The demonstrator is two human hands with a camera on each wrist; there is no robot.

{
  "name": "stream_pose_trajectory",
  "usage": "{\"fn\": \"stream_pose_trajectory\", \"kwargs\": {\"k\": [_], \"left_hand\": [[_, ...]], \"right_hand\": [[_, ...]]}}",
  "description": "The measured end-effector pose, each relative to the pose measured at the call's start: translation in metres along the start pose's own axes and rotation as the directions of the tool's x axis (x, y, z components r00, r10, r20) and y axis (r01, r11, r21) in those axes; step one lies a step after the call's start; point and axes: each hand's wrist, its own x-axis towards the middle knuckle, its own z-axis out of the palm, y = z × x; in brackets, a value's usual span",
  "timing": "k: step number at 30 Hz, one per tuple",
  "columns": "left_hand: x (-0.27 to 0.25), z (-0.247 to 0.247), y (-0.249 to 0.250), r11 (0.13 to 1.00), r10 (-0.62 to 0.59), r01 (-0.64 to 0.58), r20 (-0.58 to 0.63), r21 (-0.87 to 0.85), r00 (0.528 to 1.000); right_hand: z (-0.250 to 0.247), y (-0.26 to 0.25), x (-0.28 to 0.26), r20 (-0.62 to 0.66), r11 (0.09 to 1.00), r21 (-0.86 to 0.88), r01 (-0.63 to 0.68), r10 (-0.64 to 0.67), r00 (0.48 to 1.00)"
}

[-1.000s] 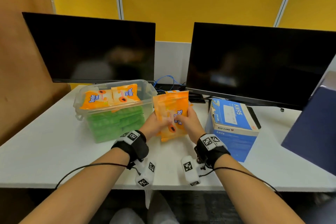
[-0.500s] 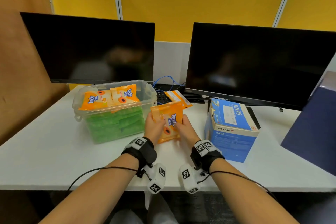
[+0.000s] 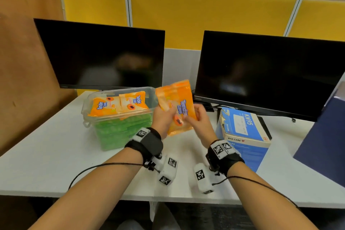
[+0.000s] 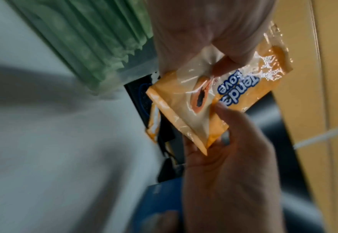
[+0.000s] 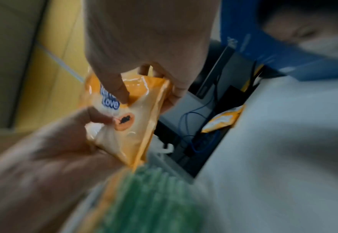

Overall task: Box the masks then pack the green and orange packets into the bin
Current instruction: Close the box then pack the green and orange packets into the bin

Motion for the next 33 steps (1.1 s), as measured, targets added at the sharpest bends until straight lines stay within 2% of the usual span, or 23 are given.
{"fn": "stream_pose_trajectory", "kwargs": {"k": [2,4,6,8,10,12,13,14,15,16,17,18,19,20,22,24,26,28,30,33], "left_hand": [[0.007,-0.001,0.028,0.955,-0.075,0.069,-0.011,-0.29,0.997],[0.014,-0.006,0.048,0.873,-0.122,0.142,0.073,-0.466,0.99],[0.015,-0.016,0.06,0.861,-0.145,0.195,0.14,-0.47,0.979],[0.01,-0.021,0.069,0.894,-0.158,0.234,0.22,-0.382,0.963],[0.014,-0.031,0.074,0.925,-0.142,0.19,0.165,-0.329,0.976],[0.021,-0.046,0.08,0.899,-0.125,0.184,0.169,-0.397,0.978],[0.026,-0.056,0.083,0.945,-0.124,0.162,0.149,-0.285,0.981],[0.029,-0.068,0.088,0.99,-0.12,0.128,0.127,-0.057,0.985],[0.032,-0.083,0.088,0.97,-0.093,0.068,0.1,0.232,0.991],[0.037,-0.097,0.088,0.863,-0.005,-0.021,0.049,0.505,0.999],[0.042,-0.111,0.087,0.675,0.113,-0.096,0.026,0.731,0.993],[0.048,-0.124,0.083,0.48,0.211,-0.146,0.047,0.865,0.976],[0.052,-0.134,0.081,0.324,0.266,-0.167,0.08,0.931,0.961],[0.058,-0.141,0.078,0.211,0.268,-0.178,0.118,0.961,0.956],[0.062,-0.146,0.072,0.07,0.173,-0.194,0.179,0.979,0.968],[0.059,-0.145,0.064,0.025,0.04,-0.184,0.183,0.983,0.982],[0.055,-0.141,0.058,0.031,-0.064,-0.158,0.16,0.987,0.985],[0.054,-0.141,0.055,0.053,-0.114,-0.134,0.139,0.99,0.984],[0.054,-0.143,0.056,0.058,-0.148,-0.121,0.129,0.991,0.981],[0.054,-0.143,0.057,0.054,-0.164,-0.108,0.116,0.993,0.98]], "right_hand": [[0.007,-0.022,0.005,-0.049,0.968,0.25,-0.011,0.024,0.998],[0.023,-0.037,0.011,0.008,0.934,0.355,-0.027,0.025,1.0],[0.045,-0.047,0.015,0.078,0.953,0.302,0.015,-0.04,0.996],[0.064,-0.055,0.021,0.063,0.955,0.291,0.05,-0.071,0.995],[0.075,-0.063,0.029,0.004,0.963,0.262,0.063,-0.067,0.998],[0.08,-0.074,0.041,-0.033,0.982,0.153,0.11,-0.106,0.994],[0.081,-0.081,0.047,-0.049,0.987,0.075,0.144,-0.141,0.989],[0.081,-0.088,0.054,-0.069,0.984,-0.037,0.175,-0.177,0.982],[0.079,-0.096,0.062,-0.085,0.962,-0.191,0.197,-0.216,0.973],[0.079,-0.104,0.069,-0.085,0.906,-0.371,0.203,-0.251,0.964],[0.079,-0.11,0.074,-0.064,0.821,-0.538,0.191,-0.266,0.962],[0.081,-0.114,0.079,-0.031,0.725,-0.667,0.17,-0.255,0.967],[0.085,-0.116,0.082,-0.002,0.635,-0.759,0.145,-0.224,0.975],[0.093,-0.115,0.085,0.026,0.551,-0.824,0.129,-0.191,0.981],[0.112,-0.107,0.092,0.093,0.409,-0.901,0.146,-0.146,0.985],[0.132,-0.1,0.095,0.149,0.296,-0.941,0.166,-0.079,0.986],[0.147,-0.09,0.099,0.204,0.234,-0.955,0.183,0.07,0.976],[0.159,-0.078,0.101,0.213,0.178,-0.968,0.177,0.208,0.955],[0.164,-0.07,0.1,0.195,0.085,-0.98,0.178,0.287,0.938],[0.162,-0.063,0.101,0.25,-0.07,-0.955,0.289,0.341,0.906]]}}
